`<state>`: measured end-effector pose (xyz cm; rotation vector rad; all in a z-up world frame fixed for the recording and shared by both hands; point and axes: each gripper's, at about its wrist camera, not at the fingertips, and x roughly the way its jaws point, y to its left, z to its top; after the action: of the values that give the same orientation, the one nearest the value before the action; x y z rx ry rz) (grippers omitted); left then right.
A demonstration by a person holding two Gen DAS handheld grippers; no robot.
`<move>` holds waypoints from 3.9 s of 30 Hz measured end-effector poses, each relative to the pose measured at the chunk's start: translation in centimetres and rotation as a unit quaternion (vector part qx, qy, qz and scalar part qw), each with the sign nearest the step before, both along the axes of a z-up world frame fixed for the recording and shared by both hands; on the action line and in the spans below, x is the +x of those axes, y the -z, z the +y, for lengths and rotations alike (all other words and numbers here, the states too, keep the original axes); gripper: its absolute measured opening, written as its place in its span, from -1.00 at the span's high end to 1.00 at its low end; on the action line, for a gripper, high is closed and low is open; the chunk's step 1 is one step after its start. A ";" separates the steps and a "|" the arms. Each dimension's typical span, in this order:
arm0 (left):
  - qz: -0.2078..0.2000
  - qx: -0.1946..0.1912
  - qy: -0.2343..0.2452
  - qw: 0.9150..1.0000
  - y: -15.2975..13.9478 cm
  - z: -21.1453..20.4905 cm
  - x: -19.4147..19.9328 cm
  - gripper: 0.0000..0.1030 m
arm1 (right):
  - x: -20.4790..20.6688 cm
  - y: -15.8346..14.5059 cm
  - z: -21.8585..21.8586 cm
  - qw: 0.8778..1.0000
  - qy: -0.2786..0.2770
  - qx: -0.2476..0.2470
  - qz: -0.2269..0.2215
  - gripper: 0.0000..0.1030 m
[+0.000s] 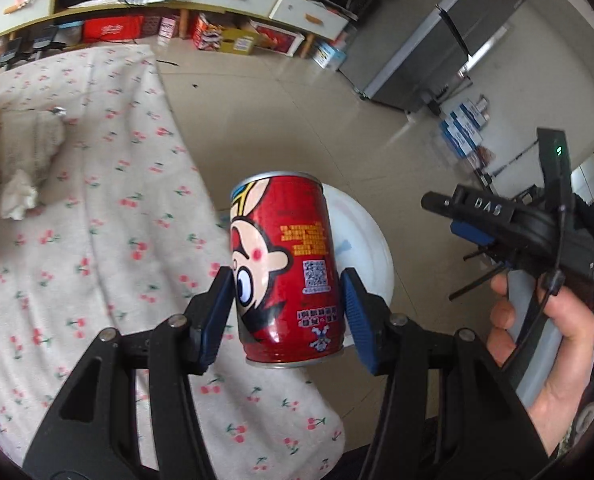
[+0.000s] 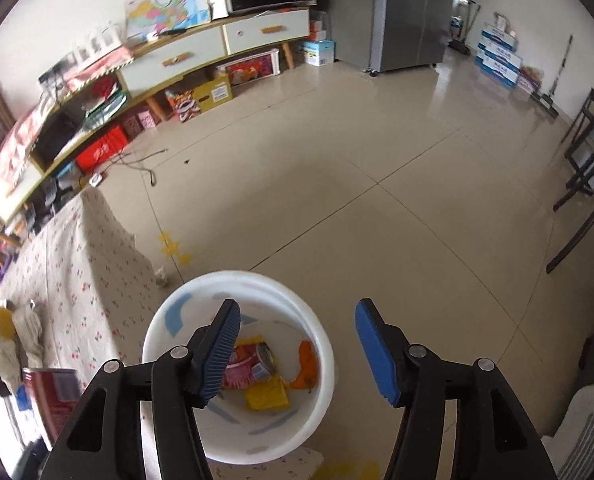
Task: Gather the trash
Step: 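Carry the red can and orange peel to the basin and release both, then grasp the black plastic tray with the left tool while the right tool grasps tissue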
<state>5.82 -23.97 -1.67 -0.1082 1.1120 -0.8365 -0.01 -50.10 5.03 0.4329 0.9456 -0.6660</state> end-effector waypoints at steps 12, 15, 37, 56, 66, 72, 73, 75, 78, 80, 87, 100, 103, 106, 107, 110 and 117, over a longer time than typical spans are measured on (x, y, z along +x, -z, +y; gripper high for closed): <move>0.083 0.053 0.066 0.993 7.6 -12.0 -0.3 -0.08 | -5.2 -2.7 -4.7 0.990 0.099 0.036 -0.096 -0.19; 0.097 0.065 0.066 0.991 8.4 -13.2 -0.4 -0.08 | -5.3 -2.8 -4.8 0.989 0.095 0.041 -0.101 -0.19; 0.161 0.062 0.031 0.984 7.9 -12.3 0.4 -0.14 | -3.1 -2.4 -2.8 0.991 0.048 0.062 -0.111 -0.19; 0.017 0.057 -0.193 0.979 -2.2 16.3 4.4 -0.32 | 5.0 -0.1 6.2 0.981 -0.156 0.099 -0.063 -0.21; -0.014 0.043 -0.354 0.934 -4.2 29.1 7.5 -0.60 | 10.1 2.3 15.7 0.957 -0.272 0.105 -0.019 -0.21; 0.035 0.050 -0.343 0.937 -1.8 29.4 10.5 -0.60 | 11.9 3.3 21.1 0.939 -0.325 0.106 -0.015 -0.21; 0.035 0.051 -0.340 0.938 -1.6 29.2 10.9 -0.61 | 12.1 3.4 21.9 0.937 -0.333 0.102 -0.016 -0.21; 0.048 0.069 -0.338 0.937 -0.7 29.2 11.6 -0.60 | 12.3 3.4 23.4 0.931 -0.350 0.099 -0.021 -0.21; 0.032 0.066 -0.327 0.942 -0.4 29.4 11.7 -0.32 | 12.6 3.3 25.0 0.923 -0.370 0.100 -0.029 -0.21; 0.027 0.078 -0.317 0.945 -0.3 29.4 11.5 0.19 | 12.9 3.4 25.6 0.922 -0.375 0.095 -0.028 -0.21; 0.010 0.081 -0.313 0.946 -1.0 31.3 9.9 0.42 | 14.3 4.5 26.0 0.918 -0.375 0.123 -0.026 -0.21; -0.005 0.084 -0.313 0.946 -2.8 33.8 5.7 0.43 | 16.9 6.2 29.1 0.905 -0.393 0.159 -0.038 -0.22; -0.015 0.070 -0.316 0.946 -3.4 34.6 4.5 0.43 | 17.4 6.2 29.9 0.907 -0.395 0.143 -0.038 -0.26; -0.021 0.061 -0.312 0.948 -3.5 34.9 3.6 0.44 | 18.0 6.6 30.7 0.907 -0.399 0.131 -0.037 -0.26; -0.024 0.063 -0.312 0.948 -3.4 34.9 3.4 0.44 | 18.1 6.7 31.0 0.907 -0.402 0.123 -0.038 -0.26; -0.024 0.064 -0.315 0.947 -3.2 35.1 3.0 0.44 | 18.0 7.0 31.8 0.904 -0.413 0.101 -0.036 0.26; -0.025 0.044 -0.318 0.947 -3.3 35.3 2.6 0.44 | 16.0 4.8 31.5 0.897 -0.427 0.099 -0.054 0.68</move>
<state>8.39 11.36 1.60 -0.3487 0.9784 -0.2093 16.00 -18.62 0.24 0.1890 0.9861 0.2580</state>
